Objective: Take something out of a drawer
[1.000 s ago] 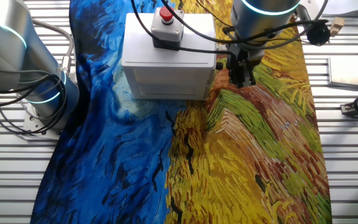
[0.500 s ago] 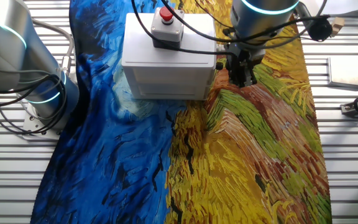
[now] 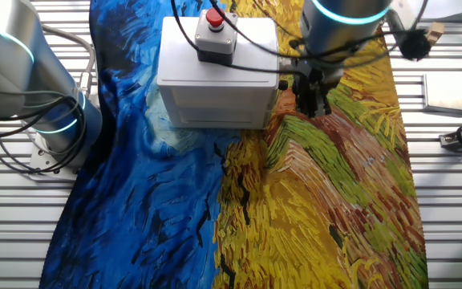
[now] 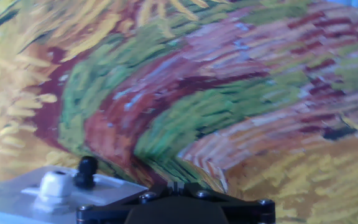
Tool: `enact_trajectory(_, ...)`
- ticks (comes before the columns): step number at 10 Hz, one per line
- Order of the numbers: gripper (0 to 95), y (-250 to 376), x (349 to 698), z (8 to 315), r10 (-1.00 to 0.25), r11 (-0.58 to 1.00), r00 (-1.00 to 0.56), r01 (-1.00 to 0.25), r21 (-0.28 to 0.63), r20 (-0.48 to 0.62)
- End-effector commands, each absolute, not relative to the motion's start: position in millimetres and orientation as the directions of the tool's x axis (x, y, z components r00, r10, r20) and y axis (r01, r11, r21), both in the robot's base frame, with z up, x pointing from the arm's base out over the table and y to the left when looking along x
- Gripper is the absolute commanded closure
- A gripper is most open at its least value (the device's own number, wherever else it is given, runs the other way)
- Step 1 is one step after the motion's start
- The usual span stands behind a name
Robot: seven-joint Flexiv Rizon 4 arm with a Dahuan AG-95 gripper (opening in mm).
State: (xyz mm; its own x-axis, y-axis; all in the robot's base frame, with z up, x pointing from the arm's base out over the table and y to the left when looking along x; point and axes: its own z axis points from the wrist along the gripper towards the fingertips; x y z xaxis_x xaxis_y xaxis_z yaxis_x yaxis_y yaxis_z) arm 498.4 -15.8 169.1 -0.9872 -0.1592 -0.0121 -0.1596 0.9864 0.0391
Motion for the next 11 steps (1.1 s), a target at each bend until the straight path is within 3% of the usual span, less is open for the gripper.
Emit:
enact_trajectory(1, 95.0, -17.4, 498.1, 169.3, -0.172, 0.983, -0.985, -0.172, 0.058, -0.005)
enact_trajectory(3, 95.0, -17.4, 498.1, 169.3, -0.199, 0.979, -0.980, -0.199, 0.047, 0.002)
enact_trajectory(6, 95.0, -3.2, 505.7, 168.6, -0.123, 0.990, -0.992, -0.123, 0.063, -0.005)
enact_trajectory(11, 95.0, 81.1, 522.3, 173.1, 0.030, 0.998, -1.000, 0.030, 0.057, 0.003)
